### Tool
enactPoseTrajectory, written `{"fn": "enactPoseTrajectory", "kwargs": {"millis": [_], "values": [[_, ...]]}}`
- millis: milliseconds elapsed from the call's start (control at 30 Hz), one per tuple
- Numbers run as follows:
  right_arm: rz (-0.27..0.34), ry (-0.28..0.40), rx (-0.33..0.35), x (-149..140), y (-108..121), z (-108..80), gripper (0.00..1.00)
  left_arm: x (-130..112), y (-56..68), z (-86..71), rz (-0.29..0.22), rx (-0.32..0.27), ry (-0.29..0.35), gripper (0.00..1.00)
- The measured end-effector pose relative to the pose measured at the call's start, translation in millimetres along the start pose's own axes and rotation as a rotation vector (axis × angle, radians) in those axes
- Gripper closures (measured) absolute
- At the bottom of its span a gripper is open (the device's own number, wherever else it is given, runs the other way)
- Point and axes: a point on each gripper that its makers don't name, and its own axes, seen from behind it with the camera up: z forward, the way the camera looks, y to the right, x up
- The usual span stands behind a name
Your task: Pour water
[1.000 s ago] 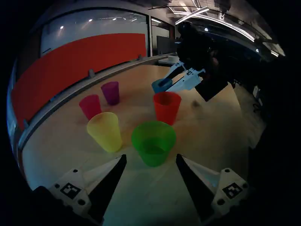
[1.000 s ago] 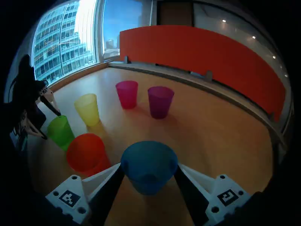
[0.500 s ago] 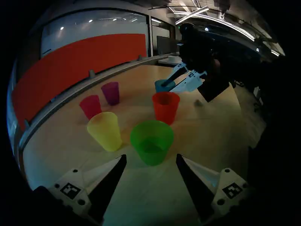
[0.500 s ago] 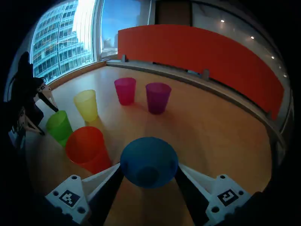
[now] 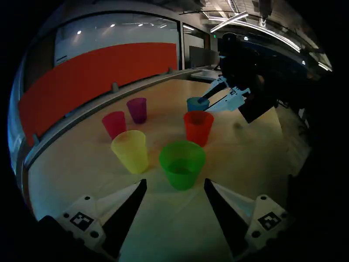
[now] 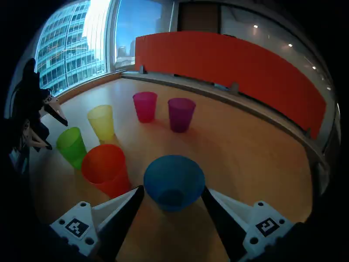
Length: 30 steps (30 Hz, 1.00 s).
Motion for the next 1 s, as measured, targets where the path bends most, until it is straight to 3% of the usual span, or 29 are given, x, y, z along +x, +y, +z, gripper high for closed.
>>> {"fn": "enactPoseTrajectory", "kwargs": {"millis": [667,1000], "values": [[0.057,0.136,-0.076,13,-3,-56.0,0.0,22,-51.9,-41.7,-0.118,0.245,0.171,0.02],[0.118,0.264,-0.14,44,5,-75.4,0.0,36,-86.6,-67.2,-0.167,0.401,0.269,0.02]]}}
